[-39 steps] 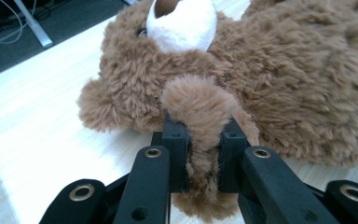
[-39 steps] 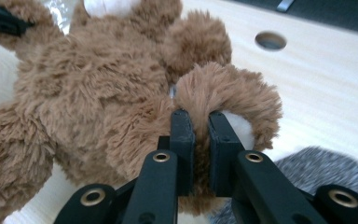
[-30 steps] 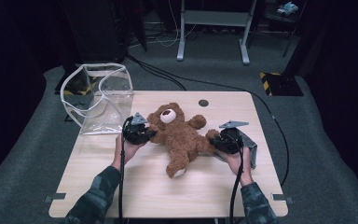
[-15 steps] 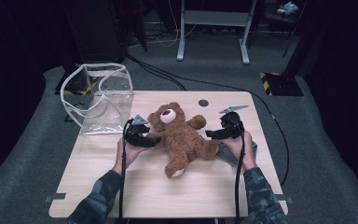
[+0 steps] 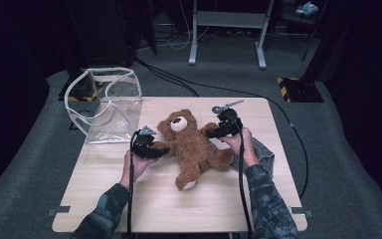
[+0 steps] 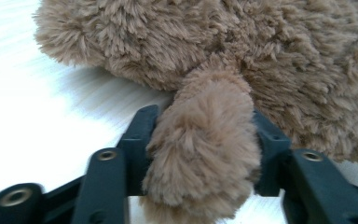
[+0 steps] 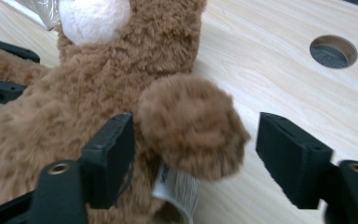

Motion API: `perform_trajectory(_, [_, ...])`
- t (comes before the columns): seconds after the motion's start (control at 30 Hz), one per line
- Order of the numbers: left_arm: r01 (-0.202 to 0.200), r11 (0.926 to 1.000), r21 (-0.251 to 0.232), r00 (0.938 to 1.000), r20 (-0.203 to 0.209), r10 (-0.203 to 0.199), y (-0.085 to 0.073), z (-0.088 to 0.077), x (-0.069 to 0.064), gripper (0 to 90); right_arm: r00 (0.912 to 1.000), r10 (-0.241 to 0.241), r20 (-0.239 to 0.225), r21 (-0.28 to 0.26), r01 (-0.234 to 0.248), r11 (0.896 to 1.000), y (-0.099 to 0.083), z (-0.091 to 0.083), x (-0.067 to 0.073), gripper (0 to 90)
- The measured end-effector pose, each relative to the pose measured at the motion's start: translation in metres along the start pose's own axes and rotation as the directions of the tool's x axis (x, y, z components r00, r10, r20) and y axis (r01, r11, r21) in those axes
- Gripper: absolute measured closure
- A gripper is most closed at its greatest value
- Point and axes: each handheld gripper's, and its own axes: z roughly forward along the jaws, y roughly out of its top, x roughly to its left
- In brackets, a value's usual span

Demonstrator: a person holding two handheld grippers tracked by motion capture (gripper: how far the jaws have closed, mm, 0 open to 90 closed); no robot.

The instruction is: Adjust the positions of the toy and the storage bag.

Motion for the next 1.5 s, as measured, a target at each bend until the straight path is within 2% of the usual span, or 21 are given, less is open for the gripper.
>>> perform_trajectory(0.07, [0.000,1.0000,0.000,1.0000,0.003,0.000,-0.001,0.000,0.000,59.3,1.0000,-0.002,-0.002,0.009,0.002,1.000,0.002,0.005,-0.001,40.2])
perform_trajectory(0.13, [-0.011,0.9999,-0.004,0.9999,0.007,0.011,-0.001,-0.001,0.001,66.4,1.0000,-0.001,-0.001,0.011,0.001,1.000,0.001,0.009,-0.002,59.0])
perform_trajectory(0.2, [-0.022,0.9997,-0.009,0.9998,0.000,0.022,-0.001,-0.001,0.001,71.0,1.0000,-0.003,-0.001,-0.007,0.003,1.000,-0.001,0.010,-0.001,70.2])
perform_trajectory(0.3, [-0.032,0.9994,-0.015,0.9995,0.000,0.032,0.001,-0.005,0.002,74.2,1.0000,-0.001,-0.001,-0.034,0.001,0.999,-0.005,0.005,-0.001,76.5])
perform_trajectory(0.47, [-0.031,0.9992,-0.025,0.9995,0.001,0.031,0.004,-0.009,0.004,74.6,0.9994,0.035,-0.005,-0.073,-0.035,0.997,-0.012,-0.011,-0.004,78.0])
perform_trajectory(0.53, [-0.039,0.9991,-0.020,0.9992,0.007,0.039,0.007,-0.012,0.006,74.7,0.9984,0.055,-0.009,-0.081,-0.056,0.995,-0.015,-0.018,-0.002,78.0])
perform_trajectory(0.6, [-0.041,0.9986,-0.032,0.9991,0.002,0.041,0.010,-0.015,0.007,74.7,0.9990,0.044,-0.005,-0.079,-0.044,0.996,-0.018,-0.023,-0.001,78.0])
perform_trajectory(0.67, [-0.043,0.9986,-0.030,0.9990,0.005,0.043,0.013,-0.018,0.008,74.6,0.9985,0.054,-0.010,-0.077,-0.054,0.996,-0.023,-0.027,0.003,78.2])
perform_trajectory(0.8, [-0.048,0.9987,-0.018,0.9988,0.012,0.048,0.018,-0.023,0.012,74.6,0.9971,0.074,-0.020,-0.064,-0.075,0.995,-0.030,-0.030,0.008,78.3])
perform_trajectory(0.83, [-0.055,0.9984,-0.013,0.9984,0.011,0.055,0.019,-0.024,0.014,74.5,0.9977,0.065,-0.020,-0.068,-0.066,0.996,-0.032,-0.029,0.009,78.2])
perform_trajectory(0.9, [-0.047,0.9989,-0.006,0.9988,0.012,0.047,0.018,-0.024,0.015,74.3,0.9964,0.080,-0.028,-0.059,-0.082,0.995,-0.036,-0.028,0.013,78.2])
perform_trajectory(0.93, [-0.039,0.9992,0.006,0.9991,0.019,0.039,0.018,-0.022,0.017,74.1,0.9979,0.060,-0.024,-0.064,-0.061,0.996,-0.037,-0.027,0.012,78.1])
perform_trajectory(0.97, [-0.040,0.9991,0.014,0.9990,0.022,0.040,0.017,-0.022,0.019,73.5,0.9962,0.084,-0.025,-0.051,-0.085,0.995,-0.039,-0.024,0.015,78.0])
perform_trajectory(1.0, [-0.019,0.9996,0.019,0.9995,0.025,0.019,0.015,-0.019,0.020,73.1,0.9971,0.073,-0.021,-0.050,-0.074,0.996,-0.040,-0.022,0.015,77.9])
perform_trajectory(1.03, [-0.017,0.9992,0.037,0.9996,0.025,0.016,0.015,-0.017,0.022,72.0,0.9971,0.074,-0.016,-0.045,-0.075,0.996,-0.042,-0.018,0.016,77.5])
perform_trajectory(1.1, [0.006,0.9989,0.047,0.9995,0.030,-0.008,0.013,-0.012,0.024,70.6,0.9960,0.088,-0.012,-0.044,-0.089,0.995,-0.045,-0.011,0.018,77.0])
perform_trajectory(1.13, [0.019,0.9988,0.044,0.9993,0.032,-0.021,0.012,-0.011,0.025,69.5,0.9971,0.076,-0.001,-0.032,-0.076,0.997,-0.047,-0.007,0.018,76.2])
perform_trajectory(1.2, [0.026,0.9985,0.047,0.9995,0.016,-0.027,0.012,-0.009,0.025,66.6,0.9968,0.079,-0.006,-0.043,-0.080,0.996,-0.049,-0.002,0.016,75.1])
perform_trajectory(1.3, [0.035,0.9979,0.055,0.9994,0.003,-0.035,0.013,-0.009,0.026,58.1,0.9947,0.103,-0.002,-0.055,-0.102,0.993,-0.049,0.000,0.015,67.4])
perform_trajectory(1.43, [0.079,0.9959,0.044,0.9965,-0.032,-0.077,0.012,-0.014,0.026,41.1,0.9954,0.086,0.041,-0.068,-0.083,0.994,-0.047,-0.008,0.016,43.9])
perform_trajectory(1.5, [0.081,0.9954,0.050,0.9962,-0.035,-0.080,0.013,-0.017,0.026,33.9,0.9954,0.086,0.043,-0.093,-0.082,0.992,-0.049,-0.014,0.015,34.0])
